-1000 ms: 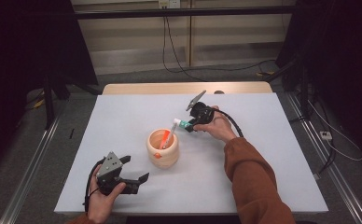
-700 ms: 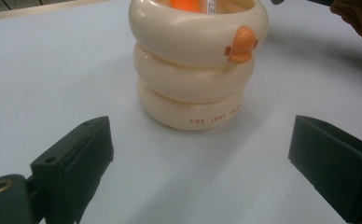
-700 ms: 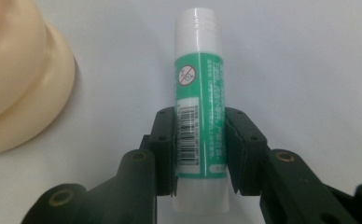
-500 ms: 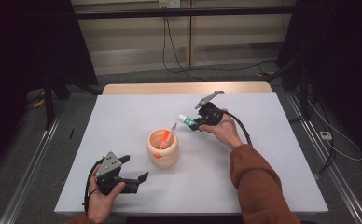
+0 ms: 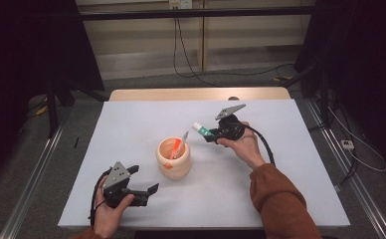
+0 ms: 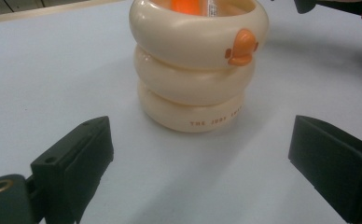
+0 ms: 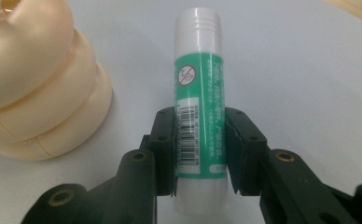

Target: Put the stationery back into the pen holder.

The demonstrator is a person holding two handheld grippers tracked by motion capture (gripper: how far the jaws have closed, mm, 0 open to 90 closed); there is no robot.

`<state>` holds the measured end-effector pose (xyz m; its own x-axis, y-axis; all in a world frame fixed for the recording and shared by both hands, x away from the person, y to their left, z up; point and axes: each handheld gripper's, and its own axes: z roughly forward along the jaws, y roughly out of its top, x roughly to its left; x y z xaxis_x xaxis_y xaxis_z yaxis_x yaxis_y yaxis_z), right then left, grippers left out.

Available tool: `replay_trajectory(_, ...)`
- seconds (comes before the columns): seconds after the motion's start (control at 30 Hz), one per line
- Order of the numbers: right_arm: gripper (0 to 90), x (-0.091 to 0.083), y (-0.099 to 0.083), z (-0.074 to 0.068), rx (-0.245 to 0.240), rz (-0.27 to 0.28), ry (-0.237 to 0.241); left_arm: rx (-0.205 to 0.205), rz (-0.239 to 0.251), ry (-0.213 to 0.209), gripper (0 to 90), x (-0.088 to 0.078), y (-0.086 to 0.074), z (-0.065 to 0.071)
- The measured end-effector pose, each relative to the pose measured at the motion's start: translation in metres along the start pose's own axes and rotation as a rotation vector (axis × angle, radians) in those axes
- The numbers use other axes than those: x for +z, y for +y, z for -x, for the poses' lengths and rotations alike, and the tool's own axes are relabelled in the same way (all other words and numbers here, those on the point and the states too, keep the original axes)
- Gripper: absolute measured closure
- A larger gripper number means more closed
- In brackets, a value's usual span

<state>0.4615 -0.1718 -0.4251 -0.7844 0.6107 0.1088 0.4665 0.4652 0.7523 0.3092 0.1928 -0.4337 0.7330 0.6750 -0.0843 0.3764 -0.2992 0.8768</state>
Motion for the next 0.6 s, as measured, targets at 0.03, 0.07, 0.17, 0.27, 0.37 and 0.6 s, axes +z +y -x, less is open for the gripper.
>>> replay_trajectory(0.03,67.3,-0.001,-0.001,-0.001,0.004,0.012,0.002,0.002,-0.001,0.001,6.3,0.000,0.000,0.000)
replay_trajectory(0.07,67.2,-0.002,-0.002,-0.001,0.008,0.027,0.001,0.002,-0.001,0.001,6.4,0.000,0.000,0.000)
replay_trajectory(0.17,67.2,-0.007,-0.005,-0.003,0.021,0.061,-0.001,0.000,0.004,0.002,6.4,0.000,0.000,-0.001)
replay_trajectory(0.27,67.2,-0.012,-0.007,-0.006,0.030,0.085,-0.008,-0.003,0.004,0.004,6.4,0.000,0.000,-0.001)
replay_trajectory(0.37,67.2,-0.017,-0.011,-0.009,0.044,0.109,-0.015,-0.001,0.005,0.004,6.4,0.000,0.000,-0.001)
replay_trajectory(0.6,67.2,-0.027,-0.018,-0.014,0.054,0.172,-0.007,-0.002,0.004,0.008,6.4,0.000,0.000,-0.001)
